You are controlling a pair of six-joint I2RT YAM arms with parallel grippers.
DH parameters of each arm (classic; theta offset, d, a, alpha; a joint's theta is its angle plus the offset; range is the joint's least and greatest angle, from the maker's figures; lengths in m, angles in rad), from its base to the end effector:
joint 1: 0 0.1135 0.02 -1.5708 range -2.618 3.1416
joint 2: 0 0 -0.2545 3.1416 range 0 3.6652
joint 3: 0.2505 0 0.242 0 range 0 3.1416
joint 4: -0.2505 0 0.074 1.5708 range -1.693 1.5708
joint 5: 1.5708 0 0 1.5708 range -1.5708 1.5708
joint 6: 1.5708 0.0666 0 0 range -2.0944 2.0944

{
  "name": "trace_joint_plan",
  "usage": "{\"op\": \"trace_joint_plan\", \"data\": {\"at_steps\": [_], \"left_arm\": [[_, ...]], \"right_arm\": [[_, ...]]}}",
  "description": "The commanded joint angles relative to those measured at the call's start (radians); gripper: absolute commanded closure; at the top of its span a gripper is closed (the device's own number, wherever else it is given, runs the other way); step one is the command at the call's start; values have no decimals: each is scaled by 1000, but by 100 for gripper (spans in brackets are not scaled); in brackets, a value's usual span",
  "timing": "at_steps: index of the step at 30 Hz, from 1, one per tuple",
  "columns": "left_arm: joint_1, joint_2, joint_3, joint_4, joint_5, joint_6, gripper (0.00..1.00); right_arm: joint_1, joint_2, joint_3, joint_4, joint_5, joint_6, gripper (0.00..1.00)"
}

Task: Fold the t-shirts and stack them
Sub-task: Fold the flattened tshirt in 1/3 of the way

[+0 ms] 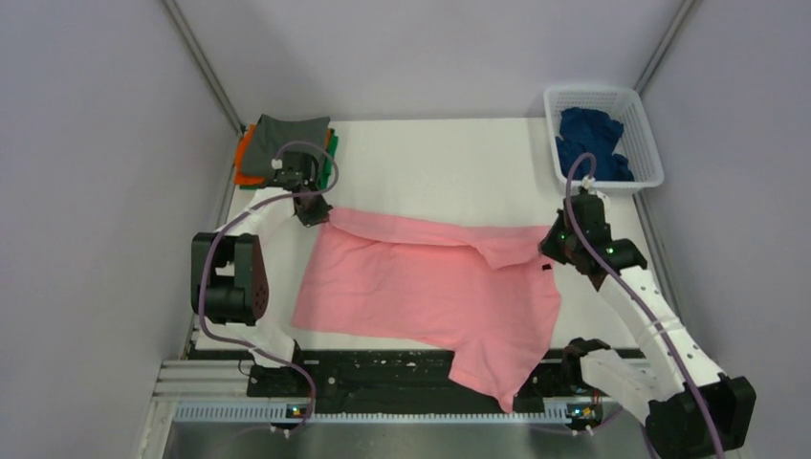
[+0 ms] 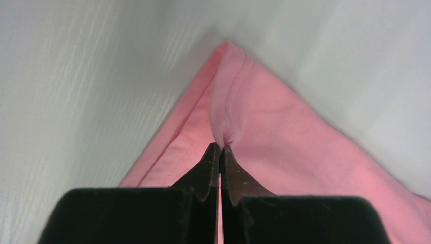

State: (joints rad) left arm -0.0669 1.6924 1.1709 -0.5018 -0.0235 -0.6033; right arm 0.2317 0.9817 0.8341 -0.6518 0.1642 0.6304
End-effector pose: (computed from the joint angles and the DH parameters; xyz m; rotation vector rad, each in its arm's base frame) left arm 0.3565 -0.0223 0.1813 -0.6997 2.5134 -0.2120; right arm 0.2134 0.0392 0.2498 0.5462 2.3039 0.2246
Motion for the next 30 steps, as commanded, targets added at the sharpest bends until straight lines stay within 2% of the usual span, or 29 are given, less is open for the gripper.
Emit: {"op": "trace_joint_plan", "data": {"at_steps": [1,3,6,7,10,11,12,13,17,22,26,30], "left_arm": [[4,-75,-24,-16,-15,-1,100],[4,-76,-30,-36,-27,-3,100],[4,-75,-35,-69,-67,-7,100],[4,-77,-32,-86,-86,-9,97],[4,-84,-18,-141,-152,-20,60],[4,-87,-10,-157,-173,-23,50],[4,-89,7,-178,-194,-27,25],[4,-90,26,-197,-203,-28,4],[2,-113,83,-235,-166,-30,1],[-30,-130,55,-114,28,-20,1],[-47,-32,26,6,227,-14,1],[-47,99,46,52,255,-31,2]], "right_arm": [[0,-101,-110,-112,-90,71,88],[9,-145,-174,-118,-112,104,73],[16,-194,-230,-130,-116,120,57],[16,-205,-236,-137,-107,116,53],[16,-220,-222,-130,-57,94,33],[17,-215,-211,-114,-44,80,23],[16,-204,-202,-97,-41,62,13],[17,-185,-191,-77,-40,43,7],[16,-79,-144,2,-50,-4,1],[16,61,-135,187,-94,-16,1],[16,242,-91,269,-96,2,1],[15,409,-37,365,-100,-7,1]]}}
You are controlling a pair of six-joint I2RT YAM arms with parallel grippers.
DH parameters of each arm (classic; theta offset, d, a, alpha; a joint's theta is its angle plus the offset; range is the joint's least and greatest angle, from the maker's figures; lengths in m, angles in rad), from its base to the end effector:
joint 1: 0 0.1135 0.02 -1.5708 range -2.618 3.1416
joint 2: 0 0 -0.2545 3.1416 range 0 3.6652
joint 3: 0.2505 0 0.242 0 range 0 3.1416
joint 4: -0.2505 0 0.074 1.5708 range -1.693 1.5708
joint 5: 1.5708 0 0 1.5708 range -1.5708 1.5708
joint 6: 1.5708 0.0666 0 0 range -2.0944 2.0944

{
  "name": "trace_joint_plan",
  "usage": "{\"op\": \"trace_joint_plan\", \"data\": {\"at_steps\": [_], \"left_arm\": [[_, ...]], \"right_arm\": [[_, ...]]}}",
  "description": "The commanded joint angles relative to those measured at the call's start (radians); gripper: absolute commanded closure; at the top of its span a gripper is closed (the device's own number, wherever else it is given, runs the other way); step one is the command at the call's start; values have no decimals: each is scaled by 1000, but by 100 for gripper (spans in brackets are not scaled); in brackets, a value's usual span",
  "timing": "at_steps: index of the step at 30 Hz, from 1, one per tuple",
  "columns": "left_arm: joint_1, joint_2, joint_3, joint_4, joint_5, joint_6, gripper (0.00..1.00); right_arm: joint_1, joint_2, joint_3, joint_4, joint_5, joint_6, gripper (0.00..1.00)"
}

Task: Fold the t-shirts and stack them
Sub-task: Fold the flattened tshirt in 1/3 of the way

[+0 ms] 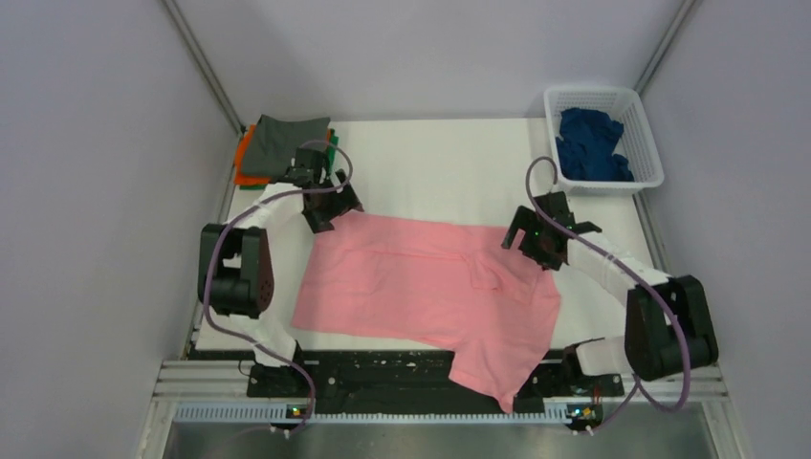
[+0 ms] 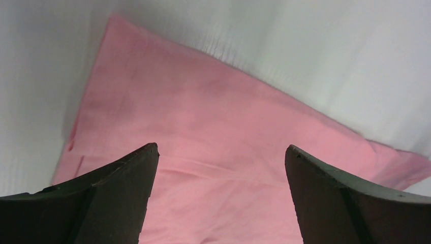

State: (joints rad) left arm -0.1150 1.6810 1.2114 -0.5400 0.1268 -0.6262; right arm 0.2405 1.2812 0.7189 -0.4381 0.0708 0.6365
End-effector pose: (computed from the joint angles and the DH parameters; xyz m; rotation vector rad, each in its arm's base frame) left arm 0.3554 -0.0495 0.1953 -0.6185 2.5573 -0.4303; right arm 0.2473 0.0558 0.1650 0.5350 2.5299 0.2390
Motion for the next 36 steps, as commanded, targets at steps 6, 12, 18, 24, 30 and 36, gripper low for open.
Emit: {"op": "trace_joint_plan", "data": {"at_steps": [6,12,18,24,30,36], "left_arm": [[3,239,65,91,44,-30,3],[10,360,213,48,-37,-58,3],[15,465,382,7,-76,-60,3],[23,496,506,-62,-100,-69,2],[11,322,445,-67,-76,-55,2],[-61,14,157,-53,-143,-43,1]], "right_arm": [[5,311,164,181,77,-22,1],[-16,501,288,248,74,-16,2],[-67,644,468,241,76,-43,2],[-86,706,607,195,108,-88,2],[-74,521,566,178,27,-144,1],[30,223,341,140,53,-190,1]]}}
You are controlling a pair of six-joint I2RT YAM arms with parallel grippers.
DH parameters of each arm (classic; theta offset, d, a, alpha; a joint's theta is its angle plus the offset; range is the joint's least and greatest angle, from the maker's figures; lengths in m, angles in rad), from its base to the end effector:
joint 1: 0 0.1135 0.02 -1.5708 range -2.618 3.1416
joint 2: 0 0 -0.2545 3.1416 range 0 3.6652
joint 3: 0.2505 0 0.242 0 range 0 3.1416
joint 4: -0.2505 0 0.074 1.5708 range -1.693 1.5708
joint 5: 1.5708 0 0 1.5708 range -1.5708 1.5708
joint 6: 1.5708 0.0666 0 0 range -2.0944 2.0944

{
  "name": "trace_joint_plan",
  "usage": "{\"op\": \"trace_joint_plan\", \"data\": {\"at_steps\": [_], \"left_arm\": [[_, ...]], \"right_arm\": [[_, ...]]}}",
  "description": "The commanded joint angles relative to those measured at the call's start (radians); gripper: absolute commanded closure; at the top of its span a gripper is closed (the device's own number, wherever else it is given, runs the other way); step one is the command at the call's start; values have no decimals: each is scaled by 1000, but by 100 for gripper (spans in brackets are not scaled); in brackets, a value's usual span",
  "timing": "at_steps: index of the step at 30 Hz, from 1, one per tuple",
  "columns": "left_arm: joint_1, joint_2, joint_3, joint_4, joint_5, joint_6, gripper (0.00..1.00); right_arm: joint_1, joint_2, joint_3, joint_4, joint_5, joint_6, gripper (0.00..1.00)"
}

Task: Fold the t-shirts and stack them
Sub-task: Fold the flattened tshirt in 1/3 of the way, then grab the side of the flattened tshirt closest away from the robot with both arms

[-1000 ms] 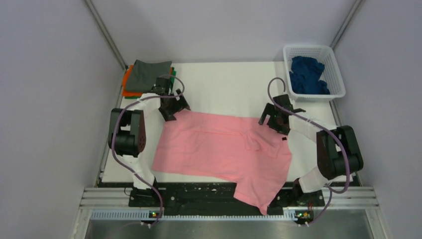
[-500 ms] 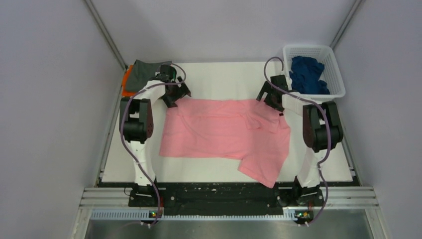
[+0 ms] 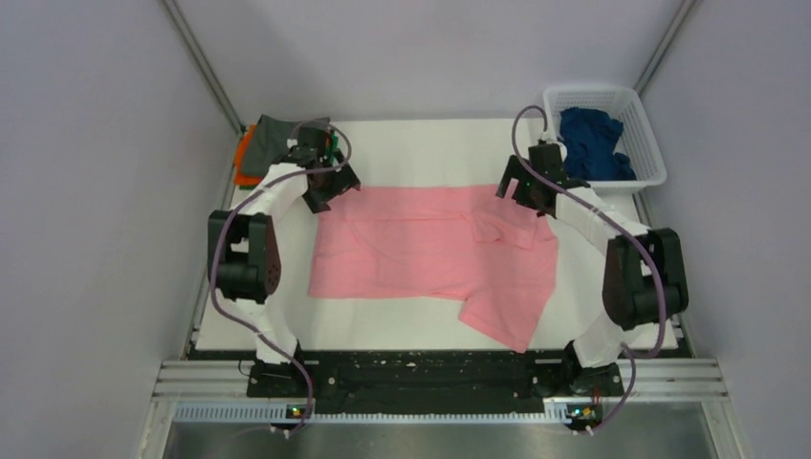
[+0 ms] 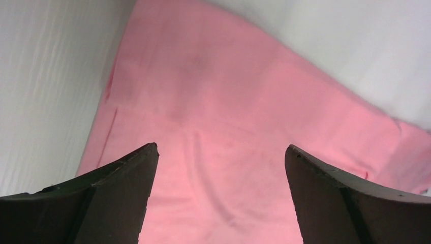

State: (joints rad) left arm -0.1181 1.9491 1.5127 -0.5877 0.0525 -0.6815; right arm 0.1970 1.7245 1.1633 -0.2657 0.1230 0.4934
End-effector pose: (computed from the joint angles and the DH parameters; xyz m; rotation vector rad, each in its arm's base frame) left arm 0.4215 -0.0535 0.1852 -0.7141 2.5375 -0.3514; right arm 0.3784 0.0672 0.1879 0.4108 2.3615 0.1775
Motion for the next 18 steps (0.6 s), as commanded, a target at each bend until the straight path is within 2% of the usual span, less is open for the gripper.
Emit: {"op": "trace_joint_plan", "data": {"at_steps": [1,5,9,14,16,18], "left_arm": [[-69,-313,-209,-19,-96,3,1],[-84,-578,-492,-64,-200,-48,1],[-83,-799,-716,-183,-343,-135,1],[-78,-1013,-927,-179,-457,-250,2],[-74,-1054,-966,-148,-461,-291,5],[-74,-1069,-995,-100,-453,-316,15]], "right_arm": [[104,-270,-149,-42,10,-44,1],[188,-445,-322,-75,31,9,1],[205,-584,-461,-101,21,79,1],[206,-687,-519,-123,21,102,1],[205,-707,-528,-136,27,102,1],[206,-721,-536,-147,31,103,1]]}}
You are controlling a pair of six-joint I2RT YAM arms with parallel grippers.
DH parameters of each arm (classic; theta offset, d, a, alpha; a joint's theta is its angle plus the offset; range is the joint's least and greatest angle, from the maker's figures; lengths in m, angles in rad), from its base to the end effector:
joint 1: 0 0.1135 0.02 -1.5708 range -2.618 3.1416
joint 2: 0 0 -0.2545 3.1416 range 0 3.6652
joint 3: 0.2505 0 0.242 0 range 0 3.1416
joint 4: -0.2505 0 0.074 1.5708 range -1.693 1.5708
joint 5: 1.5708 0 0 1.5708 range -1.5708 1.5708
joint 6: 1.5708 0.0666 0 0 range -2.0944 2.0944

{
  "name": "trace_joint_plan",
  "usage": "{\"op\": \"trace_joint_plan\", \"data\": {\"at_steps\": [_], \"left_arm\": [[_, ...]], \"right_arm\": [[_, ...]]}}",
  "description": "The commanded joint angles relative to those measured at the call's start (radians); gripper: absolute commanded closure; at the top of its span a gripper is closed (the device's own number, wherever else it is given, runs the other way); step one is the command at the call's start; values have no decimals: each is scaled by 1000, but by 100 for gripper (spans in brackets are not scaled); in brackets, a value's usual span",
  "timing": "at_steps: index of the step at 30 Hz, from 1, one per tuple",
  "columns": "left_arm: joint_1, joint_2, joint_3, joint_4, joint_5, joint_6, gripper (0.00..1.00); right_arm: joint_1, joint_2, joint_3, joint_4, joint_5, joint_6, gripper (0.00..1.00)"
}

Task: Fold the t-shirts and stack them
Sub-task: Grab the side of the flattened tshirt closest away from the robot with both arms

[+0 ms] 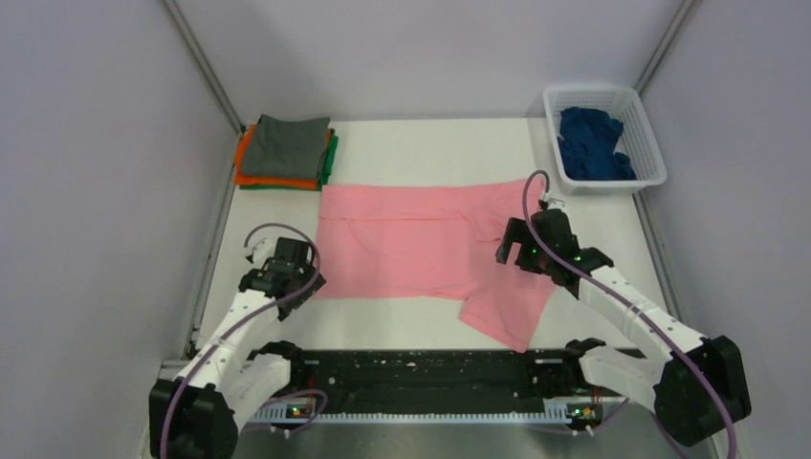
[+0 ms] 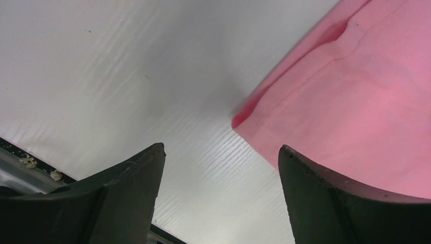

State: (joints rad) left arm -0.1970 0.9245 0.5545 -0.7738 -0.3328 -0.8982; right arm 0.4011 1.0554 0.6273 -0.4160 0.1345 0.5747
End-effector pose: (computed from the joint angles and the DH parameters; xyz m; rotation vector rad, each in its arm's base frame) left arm 0.1648 -0.0107 0.1632 -0.9846 2.4159 0.0796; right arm 0.2113 0.0799 0.1876 0.2720 2.4097 0.2879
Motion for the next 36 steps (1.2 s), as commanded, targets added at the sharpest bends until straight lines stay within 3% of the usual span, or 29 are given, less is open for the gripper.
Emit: {"op": "trace_joint_plan", "data": {"at_steps": [1,3,17,22,26,27,29,32,36], "left_arm": [[5,-42,-46,106,-67,-121,19],[5,-27,-52,122,-66,-153,27],[7,121,-95,236,-9,-222,51],[7,180,-88,275,43,-207,71],[7,206,-87,280,36,-203,73],[7,209,-87,284,48,-202,77],[7,210,-88,290,61,-199,100],[7,194,-79,267,50,-190,100],[7,141,-64,214,16,-184,100]], "right_arm": [[1,-56,-5,-5,20,19,1],[1,-65,-12,-18,22,21,1],[1,-99,-46,-52,34,6,2],[1,-98,-28,-86,29,-5,2],[2,-103,-4,-140,34,-20,3],[2,-106,-3,-153,41,-21,3],[5,-112,-3,-179,46,-16,3],[47,-110,8,-235,47,-6,4],[239,-92,47,-377,108,108,6]]}}
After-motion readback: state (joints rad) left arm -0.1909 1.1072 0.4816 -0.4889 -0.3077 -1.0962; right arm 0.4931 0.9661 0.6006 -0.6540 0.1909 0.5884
